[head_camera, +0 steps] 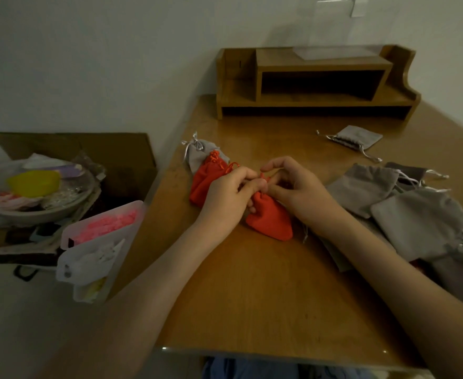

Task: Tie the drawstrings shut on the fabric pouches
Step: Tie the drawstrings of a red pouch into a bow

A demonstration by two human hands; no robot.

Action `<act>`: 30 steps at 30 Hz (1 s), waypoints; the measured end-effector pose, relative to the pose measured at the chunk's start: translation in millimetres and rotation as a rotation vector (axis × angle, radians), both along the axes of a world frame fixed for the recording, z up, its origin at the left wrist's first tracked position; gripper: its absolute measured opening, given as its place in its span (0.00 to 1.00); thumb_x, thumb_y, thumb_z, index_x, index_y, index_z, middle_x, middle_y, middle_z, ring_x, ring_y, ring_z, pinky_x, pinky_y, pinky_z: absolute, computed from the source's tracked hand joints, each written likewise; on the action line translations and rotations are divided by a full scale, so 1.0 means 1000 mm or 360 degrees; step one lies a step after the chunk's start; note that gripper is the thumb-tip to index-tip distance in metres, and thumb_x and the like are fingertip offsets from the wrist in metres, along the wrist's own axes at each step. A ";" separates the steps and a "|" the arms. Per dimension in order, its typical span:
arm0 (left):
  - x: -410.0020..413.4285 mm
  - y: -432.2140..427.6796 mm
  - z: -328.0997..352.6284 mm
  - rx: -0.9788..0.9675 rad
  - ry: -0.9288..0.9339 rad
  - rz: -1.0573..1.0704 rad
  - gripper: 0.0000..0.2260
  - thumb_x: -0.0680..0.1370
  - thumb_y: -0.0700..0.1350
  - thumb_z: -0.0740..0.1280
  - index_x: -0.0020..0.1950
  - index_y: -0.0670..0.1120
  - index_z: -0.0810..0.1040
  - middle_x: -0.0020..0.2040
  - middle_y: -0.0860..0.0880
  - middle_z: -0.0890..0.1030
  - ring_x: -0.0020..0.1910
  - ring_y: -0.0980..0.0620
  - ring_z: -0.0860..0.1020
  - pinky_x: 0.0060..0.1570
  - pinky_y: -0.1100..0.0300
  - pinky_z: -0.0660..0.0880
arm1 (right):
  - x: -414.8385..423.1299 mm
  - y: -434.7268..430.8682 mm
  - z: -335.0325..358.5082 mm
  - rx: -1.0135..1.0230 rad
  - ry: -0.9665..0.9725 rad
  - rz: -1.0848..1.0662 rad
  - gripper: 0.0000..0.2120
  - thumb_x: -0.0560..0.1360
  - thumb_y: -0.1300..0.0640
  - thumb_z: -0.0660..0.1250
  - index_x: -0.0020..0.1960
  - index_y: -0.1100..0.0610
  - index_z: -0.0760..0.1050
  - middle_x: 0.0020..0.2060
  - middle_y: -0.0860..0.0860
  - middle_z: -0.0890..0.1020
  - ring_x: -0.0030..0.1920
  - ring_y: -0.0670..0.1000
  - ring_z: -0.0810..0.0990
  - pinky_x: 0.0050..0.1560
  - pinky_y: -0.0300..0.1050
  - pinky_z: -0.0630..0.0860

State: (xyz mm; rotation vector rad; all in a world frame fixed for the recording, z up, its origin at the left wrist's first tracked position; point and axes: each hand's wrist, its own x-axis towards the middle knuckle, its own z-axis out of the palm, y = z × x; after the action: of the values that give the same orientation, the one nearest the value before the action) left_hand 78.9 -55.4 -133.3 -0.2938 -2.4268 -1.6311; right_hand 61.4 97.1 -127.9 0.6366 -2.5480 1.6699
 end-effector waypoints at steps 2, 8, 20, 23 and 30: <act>0.001 0.000 0.000 -0.0002 0.0026 -0.0001 0.04 0.78 0.41 0.67 0.43 0.46 0.78 0.33 0.50 0.79 0.25 0.60 0.75 0.30 0.67 0.73 | 0.001 -0.001 0.000 0.0103 0.0111 -0.0003 0.12 0.76 0.61 0.68 0.56 0.52 0.71 0.37 0.48 0.80 0.38 0.42 0.78 0.41 0.37 0.74; 0.002 0.001 0.000 -0.0067 0.0157 0.0036 0.06 0.79 0.42 0.65 0.44 0.42 0.79 0.32 0.55 0.79 0.26 0.58 0.76 0.31 0.67 0.73 | -0.001 -0.001 0.000 0.0307 0.0202 -0.0054 0.06 0.75 0.59 0.68 0.53 0.56 0.77 0.37 0.46 0.80 0.39 0.46 0.78 0.46 0.48 0.75; 0.000 0.003 0.002 0.0167 -0.0064 0.0004 0.03 0.80 0.42 0.64 0.48 0.45 0.77 0.34 0.52 0.77 0.29 0.58 0.75 0.39 0.52 0.77 | -0.001 -0.001 0.003 0.0214 0.0188 -0.0180 0.03 0.74 0.59 0.69 0.46 0.53 0.76 0.40 0.48 0.81 0.43 0.49 0.80 0.47 0.48 0.76; 0.000 0.003 0.003 0.0259 -0.0080 0.0001 0.04 0.80 0.41 0.64 0.48 0.43 0.77 0.33 0.51 0.77 0.28 0.58 0.75 0.37 0.57 0.75 | 0.000 -0.001 0.004 0.0219 0.0291 -0.0192 0.06 0.74 0.59 0.69 0.42 0.50 0.74 0.38 0.42 0.79 0.40 0.42 0.77 0.42 0.39 0.74; 0.000 0.003 0.008 0.0577 -0.0263 -0.0079 0.07 0.80 0.38 0.63 0.42 0.43 0.74 0.30 0.52 0.74 0.27 0.61 0.72 0.29 0.69 0.70 | 0.001 0.001 0.003 0.0226 0.0557 -0.0143 0.02 0.75 0.62 0.69 0.45 0.60 0.76 0.38 0.45 0.79 0.40 0.39 0.76 0.41 0.29 0.70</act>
State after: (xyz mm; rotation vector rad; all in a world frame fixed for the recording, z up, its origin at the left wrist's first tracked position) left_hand 78.7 -52.1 -125.3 -0.1664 -2.1852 -2.1493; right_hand 62.7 97.7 -124.6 0.7359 -2.4133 1.2316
